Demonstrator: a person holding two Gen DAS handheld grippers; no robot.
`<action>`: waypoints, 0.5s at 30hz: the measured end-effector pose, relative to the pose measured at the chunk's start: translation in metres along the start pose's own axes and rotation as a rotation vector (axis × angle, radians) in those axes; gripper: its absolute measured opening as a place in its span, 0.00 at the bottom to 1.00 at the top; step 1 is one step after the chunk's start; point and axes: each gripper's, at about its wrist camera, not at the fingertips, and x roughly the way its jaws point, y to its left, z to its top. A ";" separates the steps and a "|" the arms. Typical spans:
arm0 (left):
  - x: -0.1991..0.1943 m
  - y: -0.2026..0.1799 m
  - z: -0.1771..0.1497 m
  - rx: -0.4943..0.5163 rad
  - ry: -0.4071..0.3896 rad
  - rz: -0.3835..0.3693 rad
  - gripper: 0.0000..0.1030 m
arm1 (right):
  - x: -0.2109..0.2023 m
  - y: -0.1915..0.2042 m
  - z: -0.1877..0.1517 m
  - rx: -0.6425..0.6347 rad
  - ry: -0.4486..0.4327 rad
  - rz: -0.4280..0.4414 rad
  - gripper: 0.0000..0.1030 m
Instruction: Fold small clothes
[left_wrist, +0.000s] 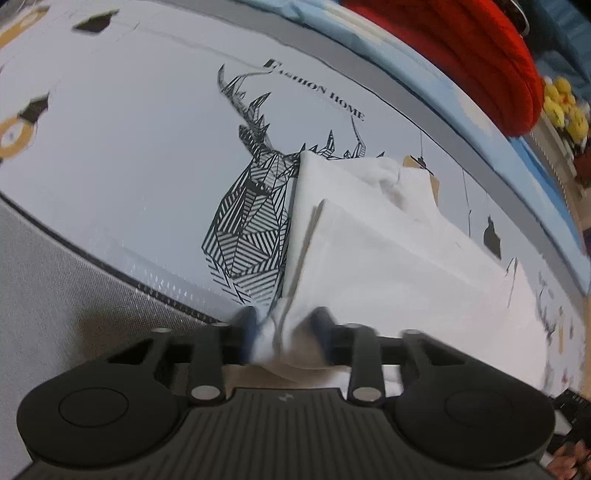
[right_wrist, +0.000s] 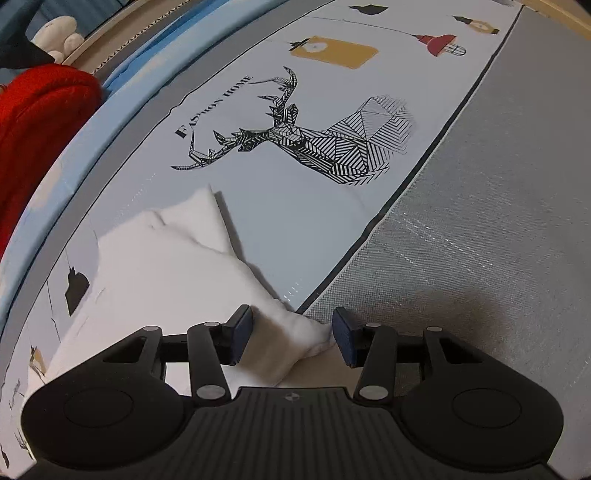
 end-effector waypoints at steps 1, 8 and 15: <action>-0.002 -0.001 0.000 0.015 -0.017 -0.010 0.11 | 0.000 0.001 -0.001 -0.013 -0.003 0.001 0.48; -0.005 -0.011 -0.001 0.082 -0.030 0.020 0.09 | 0.000 0.004 -0.005 -0.046 0.003 0.027 0.27; -0.008 -0.016 -0.001 0.105 -0.039 0.036 0.28 | -0.004 0.003 -0.002 -0.010 0.000 0.023 0.28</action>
